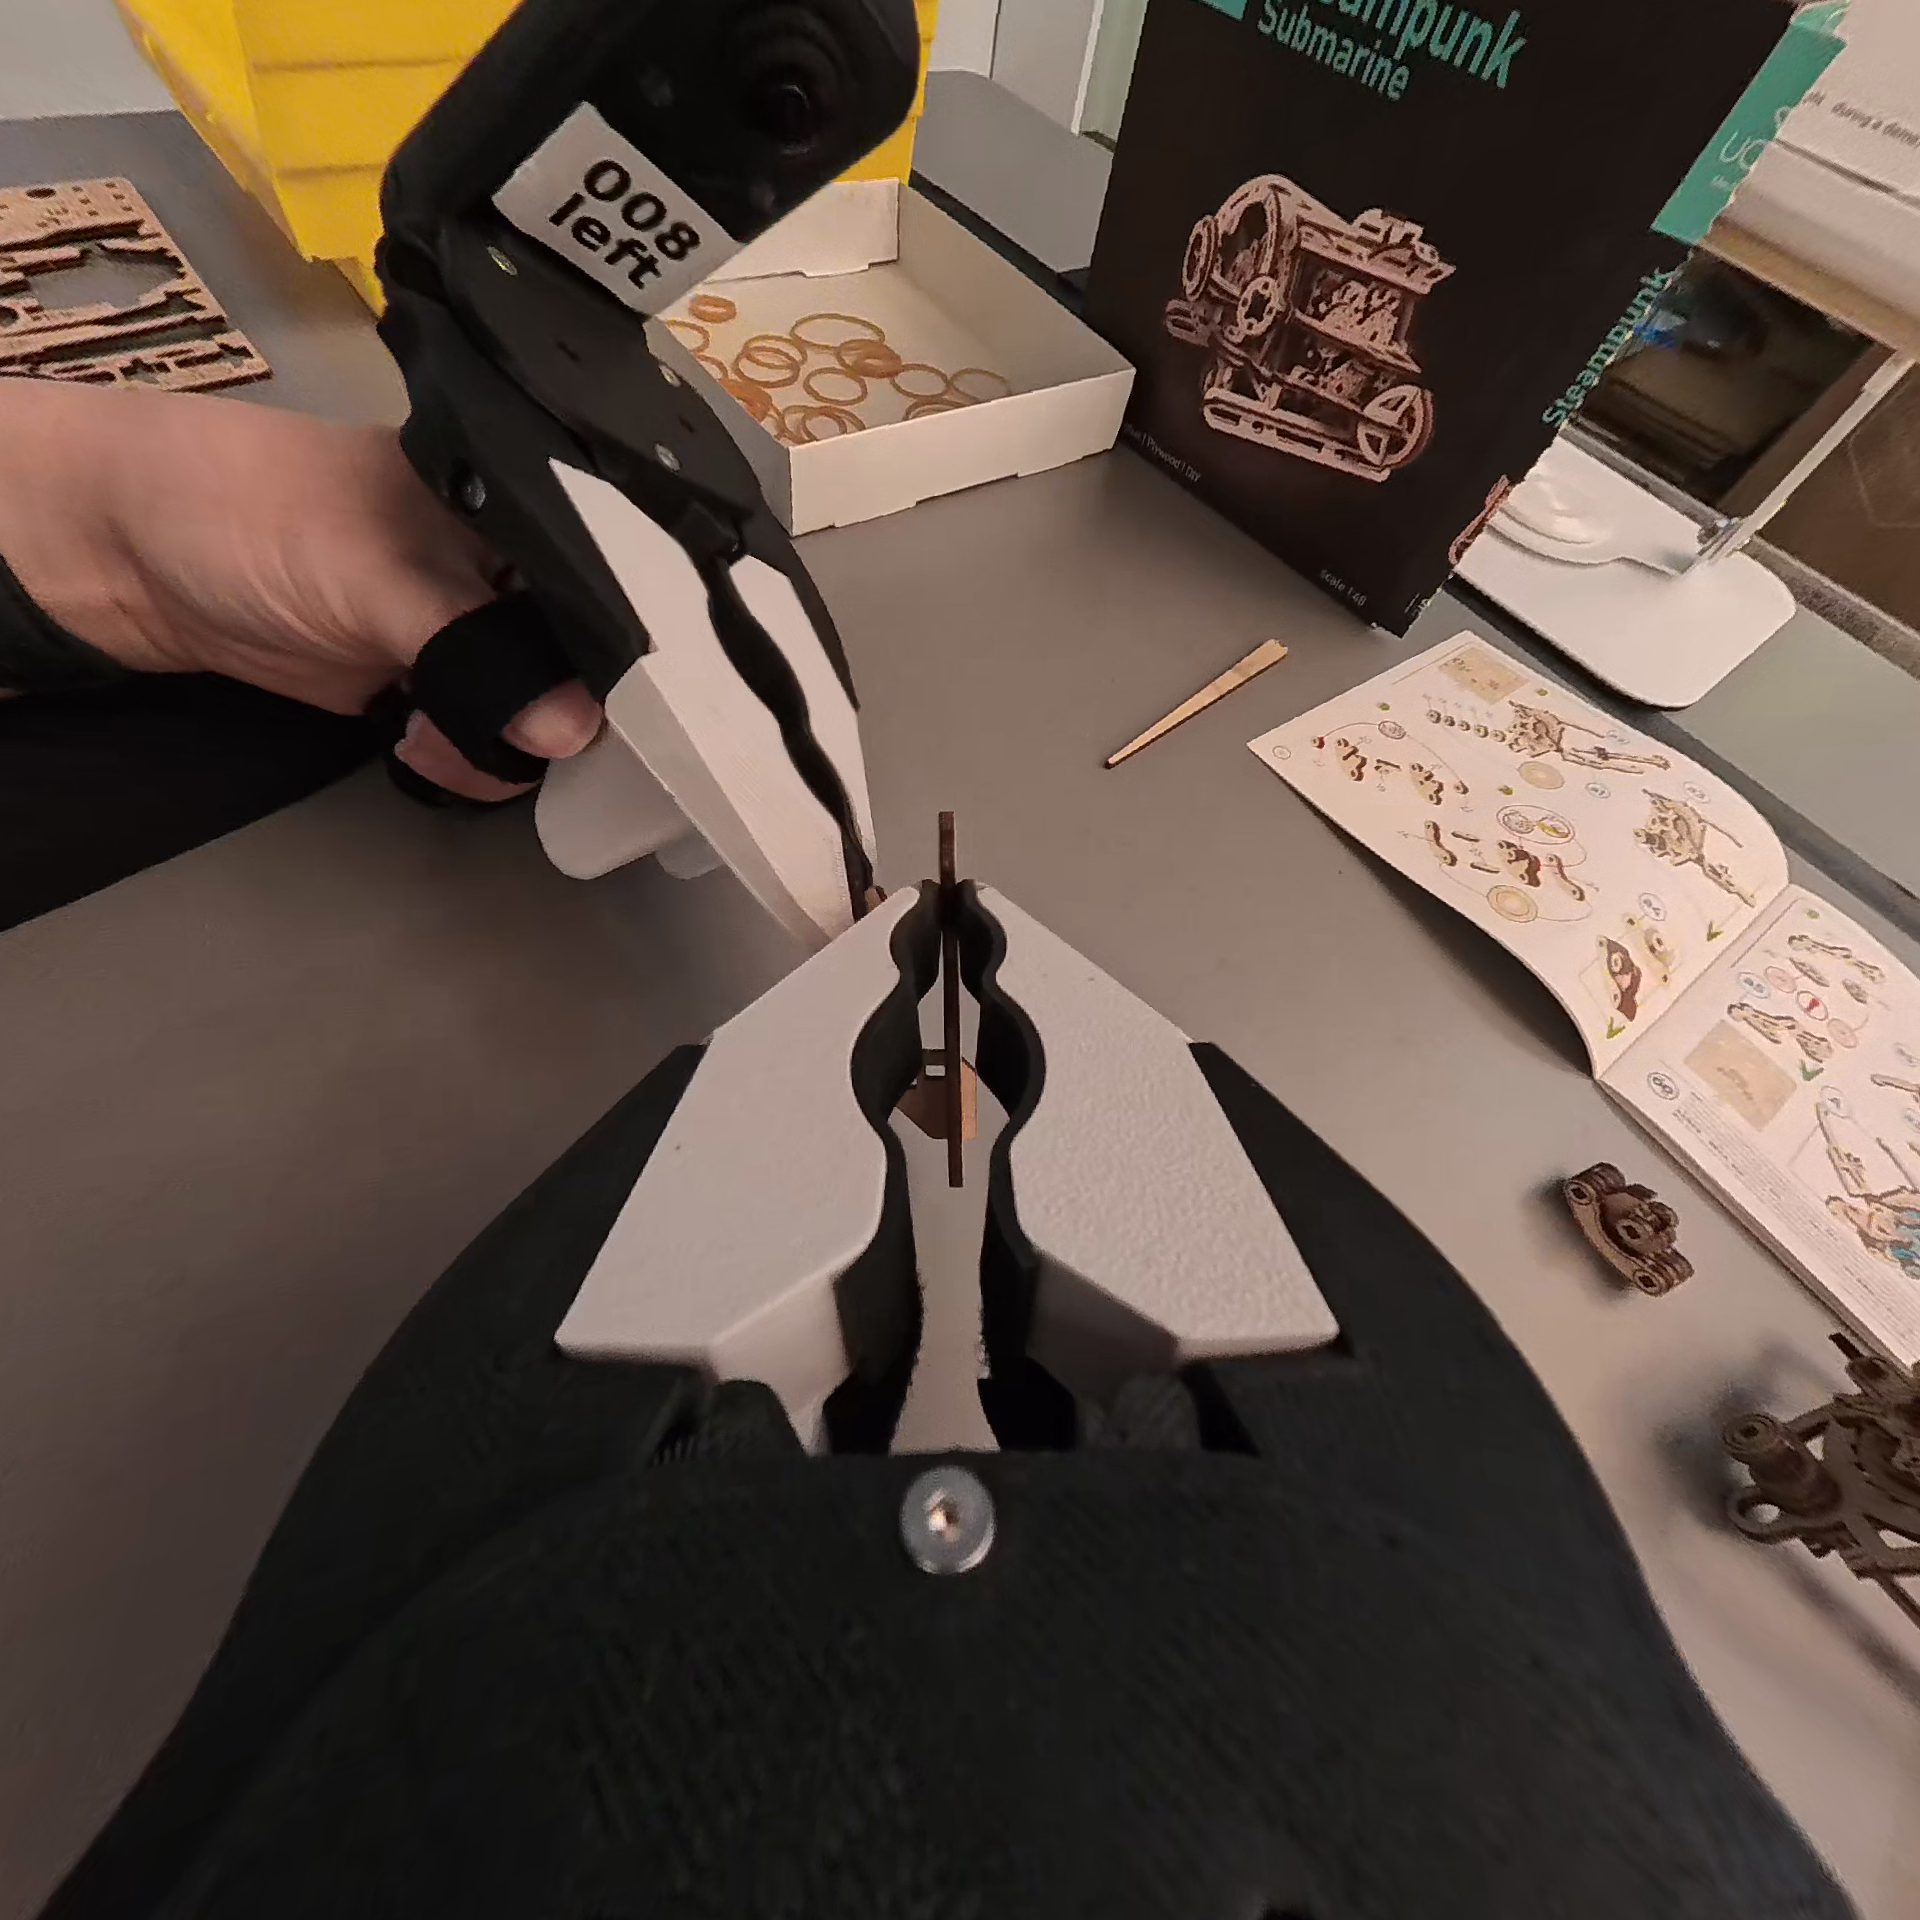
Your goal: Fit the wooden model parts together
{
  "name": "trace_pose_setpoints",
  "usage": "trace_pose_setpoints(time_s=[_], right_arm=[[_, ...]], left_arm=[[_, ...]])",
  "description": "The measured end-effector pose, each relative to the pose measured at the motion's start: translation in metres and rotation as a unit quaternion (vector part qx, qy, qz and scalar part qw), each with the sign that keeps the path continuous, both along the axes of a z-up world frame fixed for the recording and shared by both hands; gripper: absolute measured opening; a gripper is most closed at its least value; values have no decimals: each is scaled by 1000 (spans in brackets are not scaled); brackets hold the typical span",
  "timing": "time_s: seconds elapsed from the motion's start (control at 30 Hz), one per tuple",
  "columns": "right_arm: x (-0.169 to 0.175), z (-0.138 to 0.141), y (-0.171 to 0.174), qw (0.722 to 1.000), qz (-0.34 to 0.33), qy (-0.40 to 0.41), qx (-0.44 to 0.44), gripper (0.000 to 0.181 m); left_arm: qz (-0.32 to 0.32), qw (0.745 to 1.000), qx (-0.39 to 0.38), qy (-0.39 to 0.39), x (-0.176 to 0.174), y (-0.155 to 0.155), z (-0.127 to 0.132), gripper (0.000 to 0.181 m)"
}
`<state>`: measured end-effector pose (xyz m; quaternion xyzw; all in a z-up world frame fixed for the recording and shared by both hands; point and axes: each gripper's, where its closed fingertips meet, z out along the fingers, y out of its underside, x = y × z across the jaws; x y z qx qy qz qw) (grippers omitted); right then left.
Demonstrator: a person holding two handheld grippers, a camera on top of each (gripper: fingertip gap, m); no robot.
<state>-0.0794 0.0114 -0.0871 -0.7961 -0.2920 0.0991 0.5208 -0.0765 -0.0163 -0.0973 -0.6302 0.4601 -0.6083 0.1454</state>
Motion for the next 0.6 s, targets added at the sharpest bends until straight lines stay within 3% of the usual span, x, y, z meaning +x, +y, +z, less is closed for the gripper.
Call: trace_pose_setpoints(time_s=[0.13, 0.4, 0.6], right_arm=[[-3, 17, -6, 999, 17, -9, 46, 3], [-4, 3, -9, 998, 47, -31, 15, 3], [-5, -1, -11, 996, 54, -63, 19, 3]], left_arm=[[2, 1000, -31, 0, -1, 2, 2, 0], [-36, 999, -38, 8, -4, -9, 1, 0], [-26, 999, -36, 16, -4, -5, -2, 0]])
